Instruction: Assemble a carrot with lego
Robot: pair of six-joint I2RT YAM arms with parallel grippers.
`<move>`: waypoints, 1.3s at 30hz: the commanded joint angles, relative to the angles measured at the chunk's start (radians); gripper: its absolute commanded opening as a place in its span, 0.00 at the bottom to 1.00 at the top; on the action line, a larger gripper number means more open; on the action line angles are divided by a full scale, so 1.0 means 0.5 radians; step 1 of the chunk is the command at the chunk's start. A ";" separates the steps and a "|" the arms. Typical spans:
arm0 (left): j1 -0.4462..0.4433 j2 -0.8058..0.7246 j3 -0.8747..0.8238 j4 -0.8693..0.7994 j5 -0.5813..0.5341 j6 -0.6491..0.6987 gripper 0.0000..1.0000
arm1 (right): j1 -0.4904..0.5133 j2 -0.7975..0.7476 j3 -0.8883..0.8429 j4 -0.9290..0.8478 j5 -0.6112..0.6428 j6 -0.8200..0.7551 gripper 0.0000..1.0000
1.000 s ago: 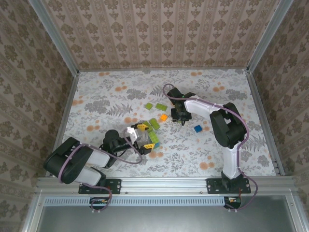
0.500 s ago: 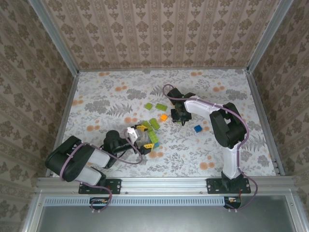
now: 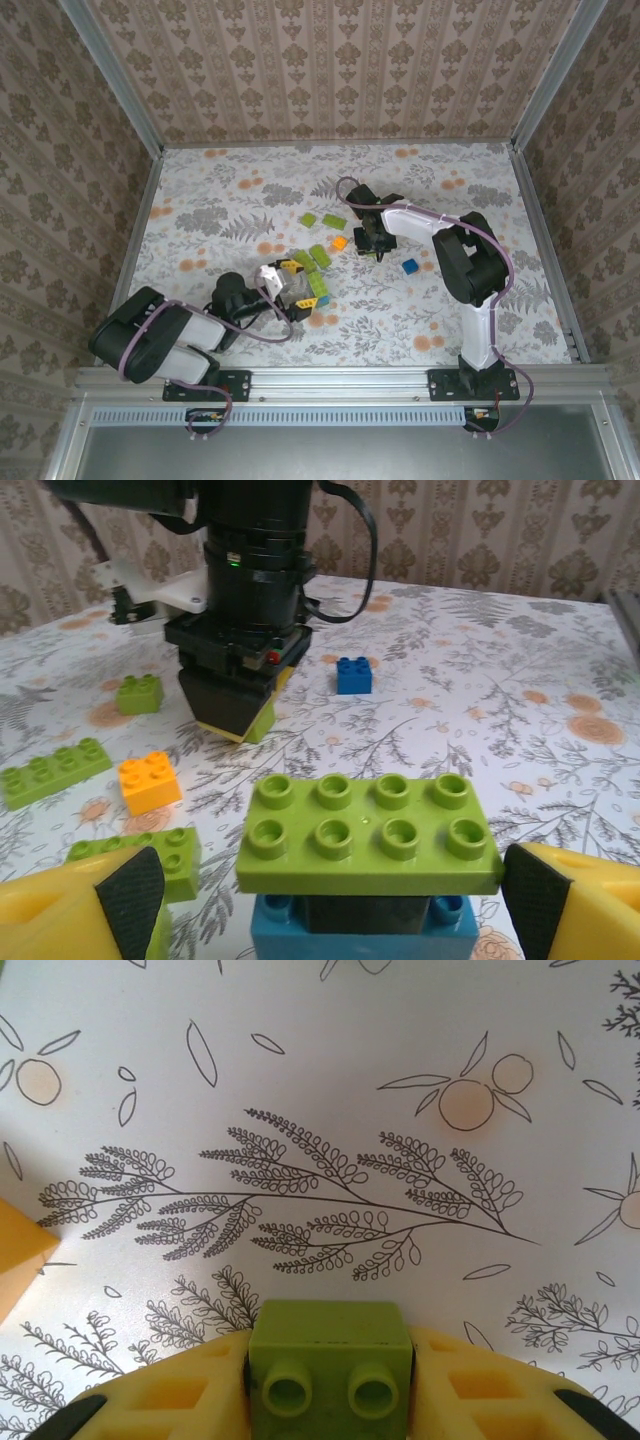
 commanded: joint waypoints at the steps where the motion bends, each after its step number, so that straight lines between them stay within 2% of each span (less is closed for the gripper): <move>1: -0.004 -0.059 -0.046 0.042 -0.119 -0.021 0.90 | 0.006 -0.046 -0.055 -0.003 -0.051 -0.004 0.37; 6: -0.005 -0.075 -0.053 0.043 -0.068 -0.022 0.89 | 0.009 -0.020 -0.033 -0.011 -0.050 -0.003 0.37; 11: -0.005 -0.045 -0.034 0.039 0.107 -0.037 0.89 | 0.020 0.023 0.004 -0.016 -0.054 -0.008 0.37; 18: -0.025 -0.040 -0.058 0.041 0.164 -0.065 0.89 | 0.027 0.028 -0.016 0.006 -0.064 -0.026 0.36; 21: -0.044 -0.090 -0.102 0.042 0.117 -0.068 0.89 | 0.028 0.019 -0.037 0.014 -0.063 -0.030 0.36; 25: -0.060 -0.186 -0.145 0.001 -0.098 -0.071 0.89 | 0.041 0.020 -0.039 0.025 -0.076 -0.030 0.36; 33: -0.057 -0.183 -0.146 -0.009 -0.274 -0.066 0.88 | 0.061 0.004 -0.026 0.003 -0.061 -0.043 0.36; 39: -0.054 -0.208 -0.146 -0.033 -0.327 -0.059 0.87 | 0.061 0.026 -0.017 0.007 -0.060 -0.049 0.36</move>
